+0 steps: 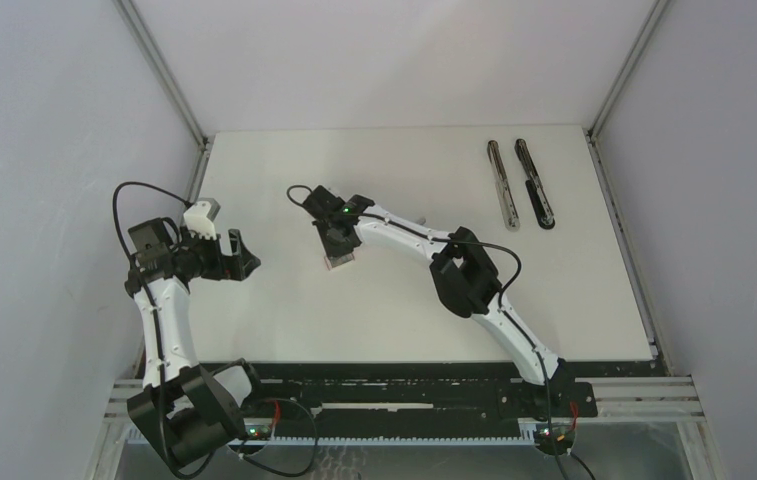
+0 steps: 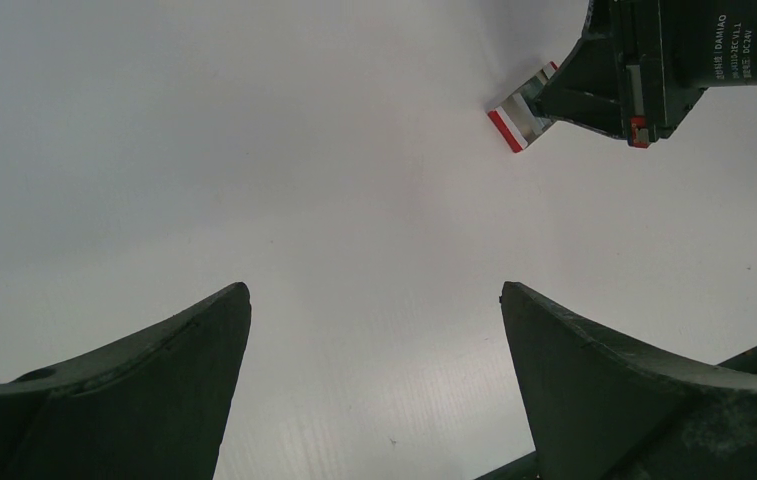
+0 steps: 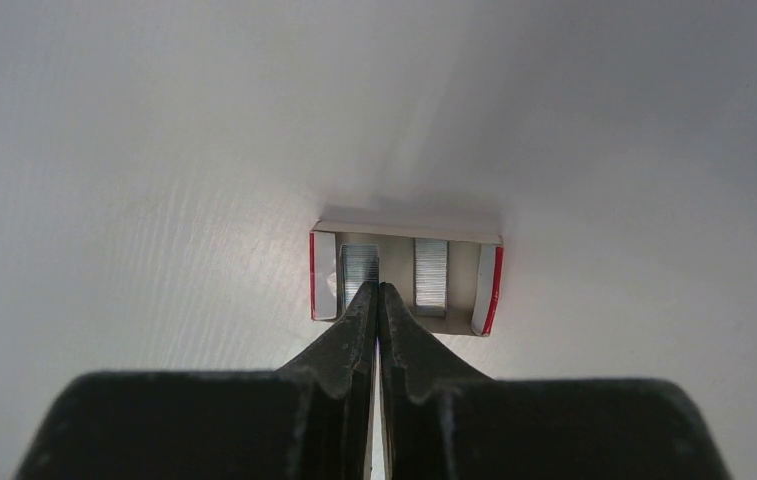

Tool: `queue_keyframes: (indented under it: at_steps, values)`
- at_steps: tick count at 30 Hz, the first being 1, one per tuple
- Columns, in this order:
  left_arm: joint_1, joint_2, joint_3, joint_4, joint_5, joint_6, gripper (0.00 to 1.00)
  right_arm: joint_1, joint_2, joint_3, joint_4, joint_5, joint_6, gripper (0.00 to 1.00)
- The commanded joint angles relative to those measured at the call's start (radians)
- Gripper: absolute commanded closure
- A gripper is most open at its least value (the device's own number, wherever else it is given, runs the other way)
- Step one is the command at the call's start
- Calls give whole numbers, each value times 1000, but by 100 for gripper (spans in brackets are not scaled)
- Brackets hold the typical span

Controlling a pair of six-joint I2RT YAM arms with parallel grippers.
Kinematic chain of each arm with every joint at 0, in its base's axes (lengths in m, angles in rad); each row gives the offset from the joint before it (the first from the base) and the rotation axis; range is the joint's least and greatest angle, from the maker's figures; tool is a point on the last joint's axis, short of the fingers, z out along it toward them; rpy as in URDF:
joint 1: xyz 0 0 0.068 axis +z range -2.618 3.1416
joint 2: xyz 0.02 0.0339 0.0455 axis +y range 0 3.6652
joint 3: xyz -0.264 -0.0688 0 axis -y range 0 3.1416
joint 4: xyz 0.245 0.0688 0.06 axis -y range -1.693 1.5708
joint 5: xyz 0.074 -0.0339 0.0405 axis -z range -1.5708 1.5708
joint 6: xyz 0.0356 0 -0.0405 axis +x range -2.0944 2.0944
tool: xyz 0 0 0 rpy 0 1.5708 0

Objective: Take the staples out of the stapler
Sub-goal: Place the staple in the staple box.

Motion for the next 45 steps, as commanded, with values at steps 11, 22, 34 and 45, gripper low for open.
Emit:
queue_keyframes:
  at_steps: [11, 22, 34, 45]
  values:
    - [3, -4, -18, 27, 16, 17, 0, -4, 7, 7, 12, 23, 19, 100]
    - [2, -5, -18, 28, 16, 18, 0, -8, 17, 1, 16, 21, 17, 100]
    - [2, 0, -18, 27, 19, 16, 0, -8, 23, 0, 24, 6, 5, 98]
    - [2, 1, -19, 28, 22, 18, 0, -1, 5, 3, 30, 24, -20, 78]
